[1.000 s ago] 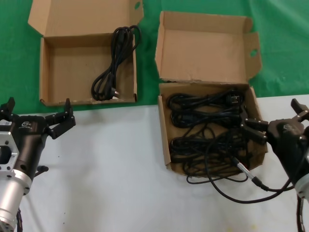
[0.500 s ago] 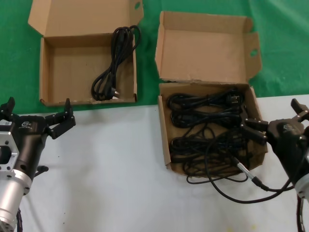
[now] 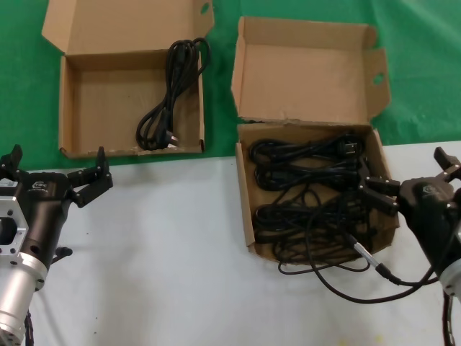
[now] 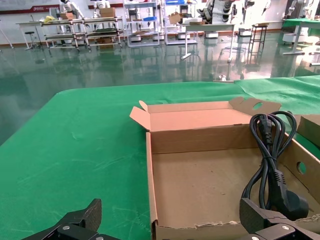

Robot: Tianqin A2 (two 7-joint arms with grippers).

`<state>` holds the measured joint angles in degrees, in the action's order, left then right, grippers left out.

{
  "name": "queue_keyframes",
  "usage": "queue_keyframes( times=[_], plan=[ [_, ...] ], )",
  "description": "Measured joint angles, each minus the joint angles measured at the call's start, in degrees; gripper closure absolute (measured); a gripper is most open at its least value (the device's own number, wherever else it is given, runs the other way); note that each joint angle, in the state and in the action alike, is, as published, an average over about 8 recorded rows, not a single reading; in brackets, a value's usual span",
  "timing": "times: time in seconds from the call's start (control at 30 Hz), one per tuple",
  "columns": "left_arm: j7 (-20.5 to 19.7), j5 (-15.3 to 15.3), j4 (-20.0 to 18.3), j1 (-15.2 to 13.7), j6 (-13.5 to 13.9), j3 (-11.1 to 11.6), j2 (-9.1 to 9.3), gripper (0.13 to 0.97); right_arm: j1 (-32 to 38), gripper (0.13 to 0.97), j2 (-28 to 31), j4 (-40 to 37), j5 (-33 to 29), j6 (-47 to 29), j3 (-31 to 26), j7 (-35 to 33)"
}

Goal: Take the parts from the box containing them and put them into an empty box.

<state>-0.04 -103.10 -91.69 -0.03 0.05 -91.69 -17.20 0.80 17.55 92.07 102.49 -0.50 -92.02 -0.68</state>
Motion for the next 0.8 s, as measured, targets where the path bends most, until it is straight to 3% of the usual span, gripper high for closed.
queue_keyframes(
  times=[0.8],
  plan=[
    [0.00, 0.00, 0.00, 0.00, 0.00, 0.00, 0.00, 0.132, 0.00, 0.129, 0.00, 0.00, 0.00, 0.00, 0.00, 0.00]
  ],
)
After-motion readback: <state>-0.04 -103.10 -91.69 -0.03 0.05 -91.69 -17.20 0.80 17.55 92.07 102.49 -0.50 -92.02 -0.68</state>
